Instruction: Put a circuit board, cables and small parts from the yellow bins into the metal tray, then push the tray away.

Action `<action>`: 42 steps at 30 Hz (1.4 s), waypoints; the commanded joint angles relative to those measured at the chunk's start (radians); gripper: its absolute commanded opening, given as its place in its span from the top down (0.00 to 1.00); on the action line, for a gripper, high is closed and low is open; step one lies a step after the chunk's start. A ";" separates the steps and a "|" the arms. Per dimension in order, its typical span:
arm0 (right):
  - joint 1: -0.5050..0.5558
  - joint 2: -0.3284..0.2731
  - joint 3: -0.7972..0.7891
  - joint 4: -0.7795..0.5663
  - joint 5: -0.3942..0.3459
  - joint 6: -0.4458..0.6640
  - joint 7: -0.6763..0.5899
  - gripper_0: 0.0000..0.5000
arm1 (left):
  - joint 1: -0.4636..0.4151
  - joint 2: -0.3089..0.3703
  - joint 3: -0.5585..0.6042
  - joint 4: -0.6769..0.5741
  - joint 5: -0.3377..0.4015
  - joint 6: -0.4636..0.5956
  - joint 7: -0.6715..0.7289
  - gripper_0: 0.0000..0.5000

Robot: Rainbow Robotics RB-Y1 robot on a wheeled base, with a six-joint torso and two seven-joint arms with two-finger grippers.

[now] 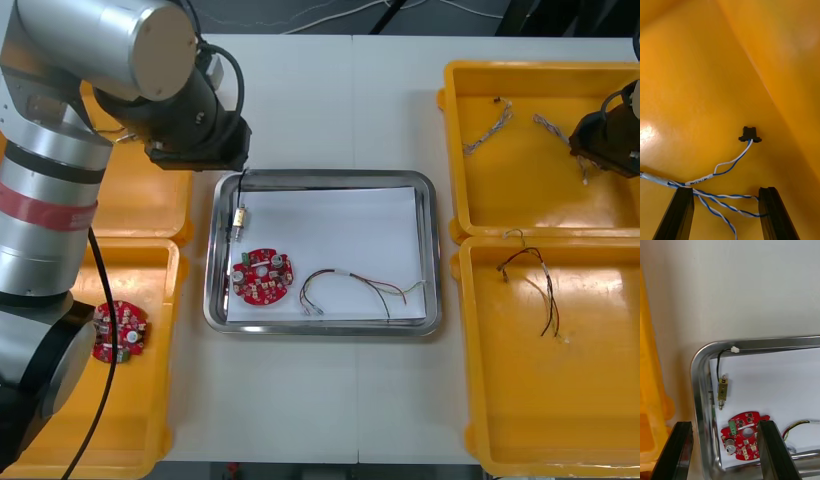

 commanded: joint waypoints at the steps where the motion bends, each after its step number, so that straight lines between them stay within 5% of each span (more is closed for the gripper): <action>1: -0.047 0.019 0.012 0.010 -0.011 -0.008 0.052 0.00 | -0.045 0.074 0.064 -0.038 0.020 0.009 -0.113 0.00; 6: -0.045 0.022 0.012 0.015 -0.012 -0.008 0.053 0.03 | -0.039 0.120 0.085 -0.038 0.033 0.009 -0.137 0.00; 8: -0.042 0.022 0.012 0.015 -0.016 -0.008 0.055 0.32 | -0.035 0.140 0.093 -0.038 0.040 0.009 -0.145 0.00; 9: -0.042 0.022 0.012 0.015 -0.017 -0.008 0.057 0.72 | -0.029 0.152 0.104 -0.038 0.043 0.009 -0.152 0.00; 11: -0.043 0.022 0.012 0.015 -0.019 -0.008 0.057 1.00 | -0.018 0.169 0.120 -0.038 0.046 0.009 -0.178 0.00; 20: -0.043 0.015 0.002 0.006 -0.028 0.002 0.073 1.00 | 0.036 0.232 0.214 -0.036 0.046 0.009 -0.317 0.00; 30: -0.043 -0.018 -0.089 -0.093 -0.028 0.202 0.098 1.00 | 0.093 0.284 0.239 -0.020 0.037 -0.009 -0.346 0.00; 42: -0.043 -0.021 -0.166 -0.126 -0.034 0.386 0.109 1.00 | 0.094 0.310 0.309 0.174 0.049 -0.172 -0.465 0.00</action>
